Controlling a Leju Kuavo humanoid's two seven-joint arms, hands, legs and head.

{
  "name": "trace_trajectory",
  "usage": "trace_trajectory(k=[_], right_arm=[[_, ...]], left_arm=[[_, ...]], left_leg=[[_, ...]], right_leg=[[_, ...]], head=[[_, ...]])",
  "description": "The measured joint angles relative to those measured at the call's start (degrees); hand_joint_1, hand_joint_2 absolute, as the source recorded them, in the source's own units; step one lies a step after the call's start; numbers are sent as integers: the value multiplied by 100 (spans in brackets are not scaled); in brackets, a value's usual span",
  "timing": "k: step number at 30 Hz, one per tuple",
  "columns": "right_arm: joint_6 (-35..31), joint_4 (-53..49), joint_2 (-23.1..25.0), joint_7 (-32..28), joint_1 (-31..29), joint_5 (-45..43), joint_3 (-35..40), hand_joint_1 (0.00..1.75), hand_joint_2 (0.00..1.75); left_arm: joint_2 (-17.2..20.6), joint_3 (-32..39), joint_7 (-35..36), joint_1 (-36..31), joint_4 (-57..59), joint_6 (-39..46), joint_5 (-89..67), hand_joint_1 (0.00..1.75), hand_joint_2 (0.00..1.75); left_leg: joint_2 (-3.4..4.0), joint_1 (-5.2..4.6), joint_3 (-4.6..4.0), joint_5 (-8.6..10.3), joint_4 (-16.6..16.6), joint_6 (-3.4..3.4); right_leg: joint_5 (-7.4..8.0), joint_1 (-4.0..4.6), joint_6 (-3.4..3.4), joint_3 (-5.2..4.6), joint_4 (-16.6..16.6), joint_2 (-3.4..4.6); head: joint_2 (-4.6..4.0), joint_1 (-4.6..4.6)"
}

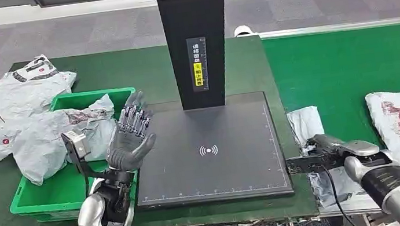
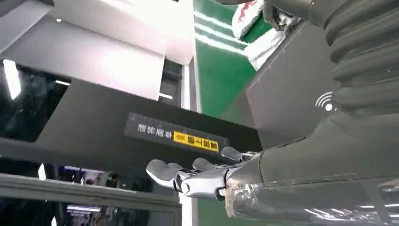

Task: Moved the parcel from conveyor to table for the left to box.

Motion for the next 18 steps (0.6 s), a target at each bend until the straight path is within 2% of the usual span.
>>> trace_trajectory(k=[4, 7, 12, 15, 18], right_arm=[[79, -1034, -240, -312, 482, -1084, -435, 175, 175], [96, -1641, -179, -520, 696, -2137, -967, 175, 175], [114, -2196, -21, -528, 716, -2477, -1576, 175, 175], [30, -2467, 237, -298, 825, -3204, -2036, 175, 175], [-208, -3093, 692, 38, 1158, -3949, -2702, 175, 175]], left_arm=[[46, 214, -66, 231, -181, 15, 9, 0, 175], [24, 317, -177, 459, -367, 103, -92, 0, 175], [-9, 391, -218, 665, -546, 129, -125, 0, 175], [-42, 415, -251, 767, -632, 267, -223, 0, 175], [-118, 446, -271, 903, -761, 398, -315, 0, 175]], left_leg=[[13, -3, -24, -4, 0, 1], [38, -5, -21, -10, -4, -3], [1, -2, -26, 0, -5, -7], [1, 1, -28, 2, -6, -5], [-1, 2, -26, 2, -5, -4]], right_leg=[[-1, 0, -3, -23, 5, 8], [-1, 0, -5, -37, 6, 33], [-9, 5, -13, -35, 7, -6], [-8, 4, -13, -33, 9, -6], [-8, 1, -12, -33, 8, -9]], head=[[0, 0], [0, 0], [0, 0], [0, 0], [0, 0]])
